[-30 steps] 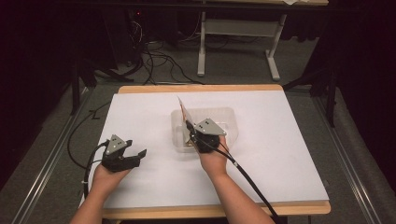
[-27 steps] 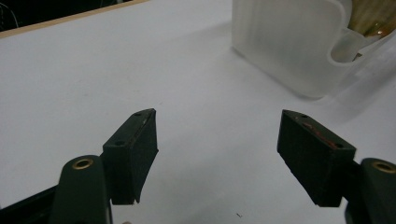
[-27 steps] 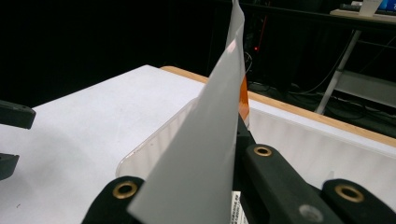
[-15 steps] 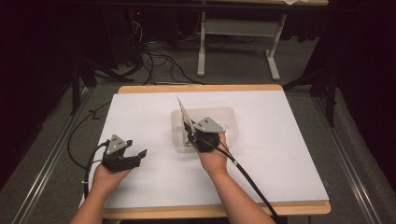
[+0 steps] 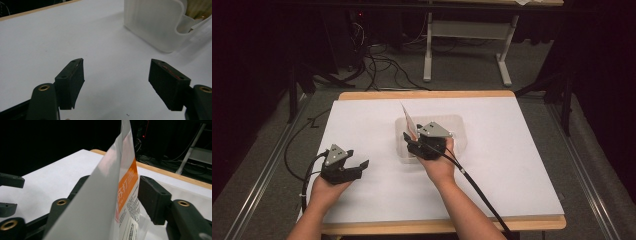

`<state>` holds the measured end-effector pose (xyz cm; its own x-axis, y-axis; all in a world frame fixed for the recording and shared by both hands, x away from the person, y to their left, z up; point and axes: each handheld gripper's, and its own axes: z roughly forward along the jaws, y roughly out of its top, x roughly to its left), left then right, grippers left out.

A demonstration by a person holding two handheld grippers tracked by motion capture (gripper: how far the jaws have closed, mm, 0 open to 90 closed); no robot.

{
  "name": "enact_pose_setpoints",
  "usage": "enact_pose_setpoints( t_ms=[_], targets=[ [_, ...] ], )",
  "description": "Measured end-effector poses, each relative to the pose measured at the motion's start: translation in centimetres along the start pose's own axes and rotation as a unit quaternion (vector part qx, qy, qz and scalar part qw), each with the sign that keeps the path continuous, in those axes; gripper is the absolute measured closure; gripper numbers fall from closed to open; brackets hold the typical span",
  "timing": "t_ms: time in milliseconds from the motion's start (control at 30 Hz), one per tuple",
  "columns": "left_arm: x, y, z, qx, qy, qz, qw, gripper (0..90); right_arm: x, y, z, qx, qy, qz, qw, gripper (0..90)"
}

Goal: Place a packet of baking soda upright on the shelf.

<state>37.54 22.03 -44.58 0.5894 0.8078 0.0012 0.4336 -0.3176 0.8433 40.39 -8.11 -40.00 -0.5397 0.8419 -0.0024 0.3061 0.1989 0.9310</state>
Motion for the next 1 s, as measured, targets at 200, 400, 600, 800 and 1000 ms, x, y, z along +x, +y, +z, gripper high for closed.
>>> enact_pose_setpoints(
  t_ms=[200,400,600,800,1000],
  targets=[
    [-0.1,0.0,-0.1,-0.001,0.0,0.0,1.0,28.8,0.0,0.5,0.1,0.005,0.0,-0.002,1.0,32.4],
    [0.0,0.0,0.0,0.0,-0.001,0.0,1.0,28.8,-0.1,1.0,-0.4,0.001,0.002,0.002,1.0,27.7],
    [0.0,0.0,0.0,0.0,-0.001,0.002,1.0,28.8,-0.5,1.3,-1.2,0.005,0.008,0.008,0.9999,23.9],
    [0.1,-0.1,-0.1,0.002,0.0,0.004,1.0,28.7,-0.5,1.5,-3.4,-0.009,0.022,0.011,0.9997,24.1],
    [0.0,-0.1,0.0,0.003,0.001,0.002,1.0,28.7,-1.4,1.7,-6.6,-0.021,0.037,0.023,0.9988,25.5]
  ],
)
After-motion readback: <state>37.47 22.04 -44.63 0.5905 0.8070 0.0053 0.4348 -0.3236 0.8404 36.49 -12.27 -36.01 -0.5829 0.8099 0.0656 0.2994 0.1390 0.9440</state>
